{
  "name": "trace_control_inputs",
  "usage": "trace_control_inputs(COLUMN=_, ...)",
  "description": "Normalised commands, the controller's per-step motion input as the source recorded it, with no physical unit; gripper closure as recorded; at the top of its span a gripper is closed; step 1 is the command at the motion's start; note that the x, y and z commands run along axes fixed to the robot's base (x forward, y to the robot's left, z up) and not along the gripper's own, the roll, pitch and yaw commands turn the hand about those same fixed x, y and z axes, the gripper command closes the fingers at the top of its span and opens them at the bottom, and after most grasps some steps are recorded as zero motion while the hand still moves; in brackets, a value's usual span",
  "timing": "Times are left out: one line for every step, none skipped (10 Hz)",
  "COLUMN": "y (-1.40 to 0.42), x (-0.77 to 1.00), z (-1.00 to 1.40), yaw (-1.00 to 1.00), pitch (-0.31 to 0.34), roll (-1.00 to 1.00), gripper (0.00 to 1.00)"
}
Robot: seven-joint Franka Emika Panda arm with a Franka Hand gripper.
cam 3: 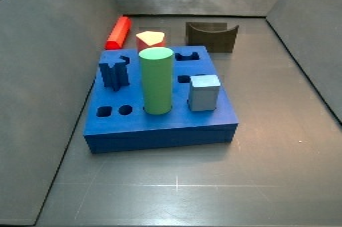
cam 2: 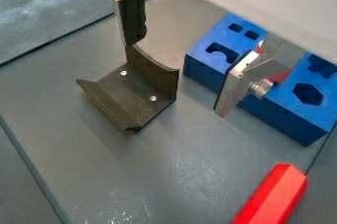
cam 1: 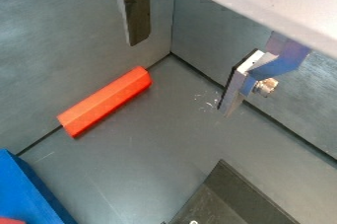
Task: Pick up the hexagon object. Move up. Place the hexagon object on the fixture. Regrasp the hexagon object. Move to above the board. Insert the hexagon object.
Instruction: Pick up the hexagon object.
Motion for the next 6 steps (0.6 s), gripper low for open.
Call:
trace_control_inputs(y=0.04, x=-0.20, z=-0.38, yaw=0.00, pitch=-0.100, roll=0.05, gripper=0.00)
trace_control_inputs(y=0.27, x=-0.65, z=-0.78, yaw=0.03, pitch=-0.250, roll=-0.04, gripper=0.00)
trace_control_inputs(y=0.35, x=-0.74, z=-0.85, yaw=0.11, pitch=-0.229, roll=-0.03, gripper=0.00)
trace_control_inputs(y=0.33, x=-0.73, z=-0.93, yaw=0.10, pitch=-0.196, roll=-0.01, gripper=0.00)
trace_control_inputs(y=0.22, x=-0.63, z=-0.91, yaw=0.10, pitch=-0.184, roll=-0.03, gripper=0.00)
trace_control_inputs(y=0.08, x=-0.53, z=-1.00, yaw=0.14, pitch=-0.117, roll=0.00, gripper=0.00)
